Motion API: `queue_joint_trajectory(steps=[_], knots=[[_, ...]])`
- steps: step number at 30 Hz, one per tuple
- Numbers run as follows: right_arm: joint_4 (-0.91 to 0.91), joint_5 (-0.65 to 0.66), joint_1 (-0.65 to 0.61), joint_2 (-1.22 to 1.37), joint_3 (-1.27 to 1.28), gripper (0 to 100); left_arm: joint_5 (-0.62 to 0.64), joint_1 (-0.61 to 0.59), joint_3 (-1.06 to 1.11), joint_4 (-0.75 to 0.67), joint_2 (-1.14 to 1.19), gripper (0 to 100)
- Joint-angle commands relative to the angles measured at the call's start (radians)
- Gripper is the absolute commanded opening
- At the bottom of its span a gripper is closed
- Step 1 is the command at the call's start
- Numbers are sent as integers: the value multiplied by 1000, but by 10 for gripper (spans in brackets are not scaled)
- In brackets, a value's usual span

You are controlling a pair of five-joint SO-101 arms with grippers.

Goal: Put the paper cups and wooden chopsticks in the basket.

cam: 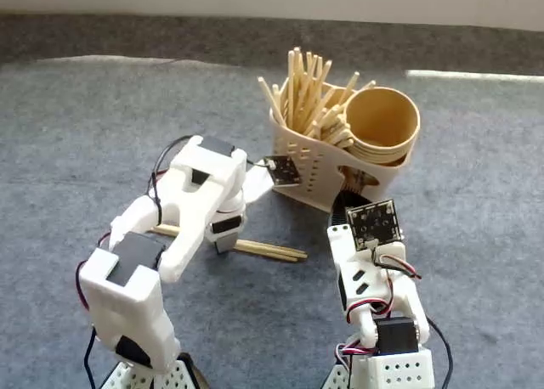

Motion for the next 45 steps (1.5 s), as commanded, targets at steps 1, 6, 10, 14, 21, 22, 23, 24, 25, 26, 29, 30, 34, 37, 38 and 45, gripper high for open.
queue_joint_trajectory(steps=[1, 6, 10, 14, 21, 22, 23, 24, 25, 26, 29, 30, 34, 37, 38, 45], knots=[[-4, -9, 8, -19, 19, 5, 8, 7, -85, 29, 53, 146], [-4, -9, 8, -19, 19, 5, 3, 15, -107, 58, 88, 33], [-4, -8, 8, -19, 19, 5, 2, 8, -104, 117, 93, 6], [-4, -8, 8, -19, 19, 5, 2, 7, -61, 144, 79, 6], [-4, -8, 8, -19, 19, 5, 0, 10, 108, 135, -73, 6], [-4, -8, 8, -19, 19, 5, 0, 8, 134, 135, -110, 6], [-4, -8, 8, -19, 19, 5, 0, 7, 157, 135, -143, 6], [-4, -8, 8, -19, 19, 5, 0, 7, 183, 135, -179, 6], [-4, -8, 8, -19, 19, 5, 0, 7, 208, 135, -209, 6], [-4, -8, 8, -19, 19, 5, 0, 7, 232, 137, -240, 6], [-4, -8, 8, -19, 19, 5, 0, 7, 297, 143, -329, 6], [-4, -8, 8, -19, 19, 5, 0, 7, 314, 143, -358, 6], [-4, -8, 8, -19, 19, 5, 2, 5, 371, 149, -479, 6], [-4, -8, 8, -19, 19, 5, 6, -21, 357, 203, -581, 6], [-4, -8, 8, -19, 19, 5, 8, -35, 344, 219, -615, 6], [-4, -8, 10, -19, 19, 5, 31, -130, 225, 304, -777, 6]])
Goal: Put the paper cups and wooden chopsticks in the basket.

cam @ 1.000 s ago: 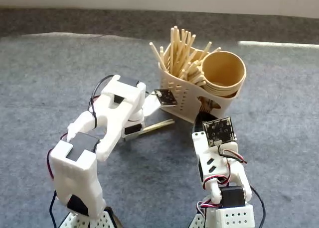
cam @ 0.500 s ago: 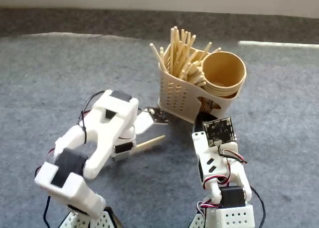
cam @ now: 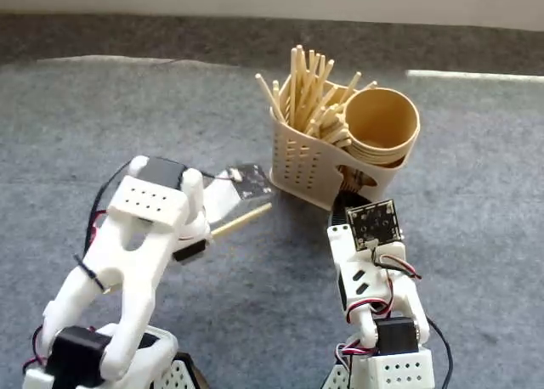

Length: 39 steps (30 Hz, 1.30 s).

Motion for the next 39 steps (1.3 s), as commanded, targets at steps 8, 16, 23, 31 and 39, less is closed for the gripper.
queue_joint_trajectory(steps=[8, 16, 23, 31, 39], knots=[[-4, -8, 12, -19, 19, 5, 276, -31, -311, 35, -108, 6], [-4, -8, 10, -19, 19, 5, 496, 33, -676, 35, -111, 6], [-4, -8, 12, -19, 19, 5, 667, 147, -878, 8, -104, 6], [-4, -8, 12, -19, 19, 5, 761, 200, -894, -224, -104, 6], [-4, -8, 12, -19, 19, 5, 810, 252, -897, -321, -58, 6]])
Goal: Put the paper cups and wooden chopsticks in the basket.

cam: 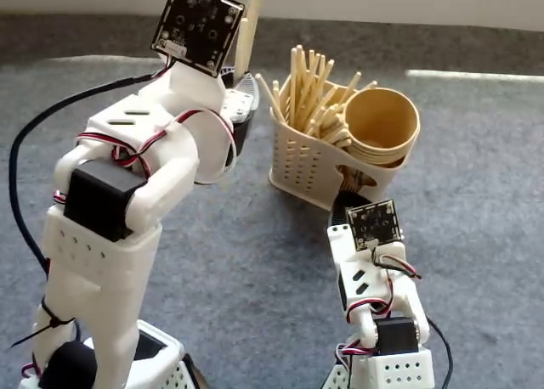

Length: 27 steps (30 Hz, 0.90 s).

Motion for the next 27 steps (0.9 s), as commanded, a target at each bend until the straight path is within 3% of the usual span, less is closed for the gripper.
queue_joint_trajectory(steps=[1, 27], knots=[[-4, -8, 12, -19, 19, 5, 29, 25, -42, -61, 16, 6], [-4, -8, 10, -19, 19, 5, 48, 48, -41, -92, 22, 11]])
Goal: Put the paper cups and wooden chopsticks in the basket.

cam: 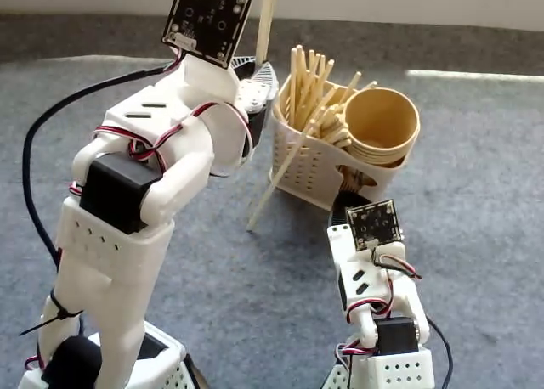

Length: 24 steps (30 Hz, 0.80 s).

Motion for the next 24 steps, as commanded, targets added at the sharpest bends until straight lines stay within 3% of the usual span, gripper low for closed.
queue_joint_trajectory(steps=[1, 6, 21, 24], knots=[[-4, -8, 10, -19, 19, 5, 2, 16, -41, -17, -4, 12], [-4, -8, 10, -19, 19, 5, 11, 18, -42, -18, -12, 82], [-4, -8, 10, -19, 19, 5, 8, 33, -35, -12, -4, 17], [-4, -8, 10, -19, 19, 5, 3, 31, -16, 32, -10, 44]])
